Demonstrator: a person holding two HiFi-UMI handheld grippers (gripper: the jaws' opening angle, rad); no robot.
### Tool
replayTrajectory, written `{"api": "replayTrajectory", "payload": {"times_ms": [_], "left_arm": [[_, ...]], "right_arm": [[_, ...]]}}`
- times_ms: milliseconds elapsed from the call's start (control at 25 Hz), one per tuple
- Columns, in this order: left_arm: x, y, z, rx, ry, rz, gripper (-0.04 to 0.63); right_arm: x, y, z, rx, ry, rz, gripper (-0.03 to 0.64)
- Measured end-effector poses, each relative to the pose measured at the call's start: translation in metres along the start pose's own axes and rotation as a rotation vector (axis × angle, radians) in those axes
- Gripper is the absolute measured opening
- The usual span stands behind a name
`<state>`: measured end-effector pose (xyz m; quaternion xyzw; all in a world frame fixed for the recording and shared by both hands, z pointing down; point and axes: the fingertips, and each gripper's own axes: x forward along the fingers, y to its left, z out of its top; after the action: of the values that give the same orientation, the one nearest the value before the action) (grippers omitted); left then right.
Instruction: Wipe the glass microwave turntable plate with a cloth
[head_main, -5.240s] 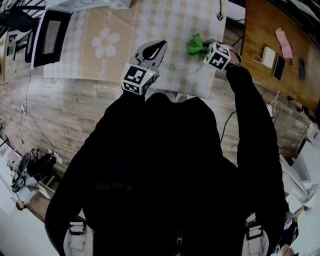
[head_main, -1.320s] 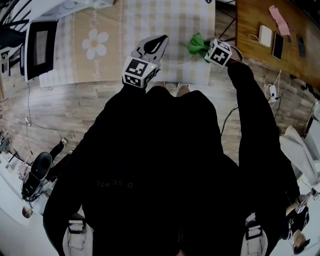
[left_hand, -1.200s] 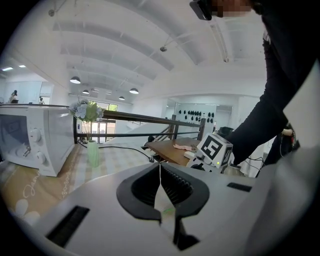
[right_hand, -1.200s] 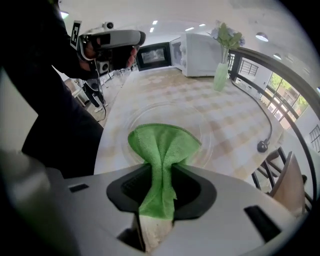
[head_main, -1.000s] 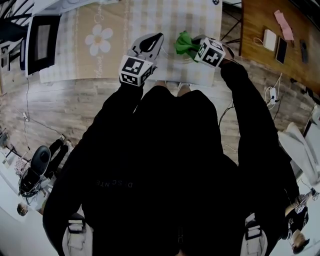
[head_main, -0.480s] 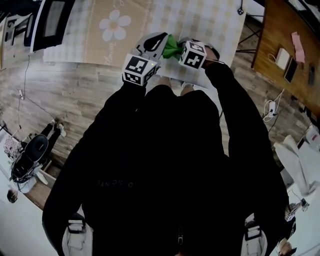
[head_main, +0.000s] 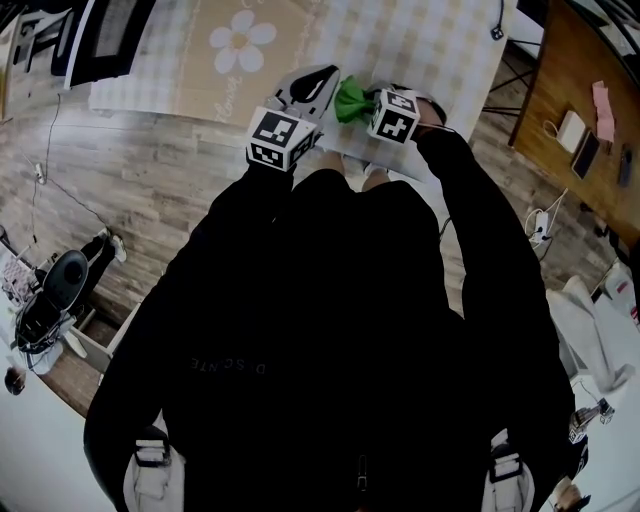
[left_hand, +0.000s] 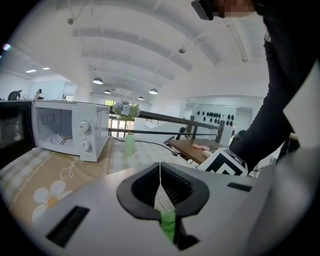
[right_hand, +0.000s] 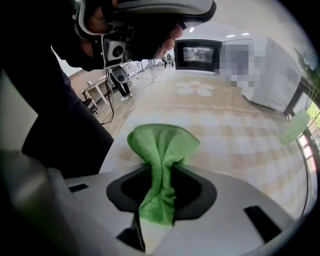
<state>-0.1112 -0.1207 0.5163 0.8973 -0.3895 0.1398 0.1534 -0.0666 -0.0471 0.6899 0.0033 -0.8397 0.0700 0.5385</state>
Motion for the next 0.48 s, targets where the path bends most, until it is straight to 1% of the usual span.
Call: {"api": "replayTrajectory", "payload": {"times_ms": [240, 480], "left_arm": [[0.008, -0.008, 0.003, 0.017, 0.004, -0.026, 0.021], [0.02, -0.024, 0.004, 0.034, 0.016, -0.061, 0.021]], "right_arm": [[-0.007, 0.002, -0.014, -0.004, 0.015, -0.006, 0.138], [-0.016, 0.007, -0.041, 0.032, 0.021, -0.016, 0.138]]}}
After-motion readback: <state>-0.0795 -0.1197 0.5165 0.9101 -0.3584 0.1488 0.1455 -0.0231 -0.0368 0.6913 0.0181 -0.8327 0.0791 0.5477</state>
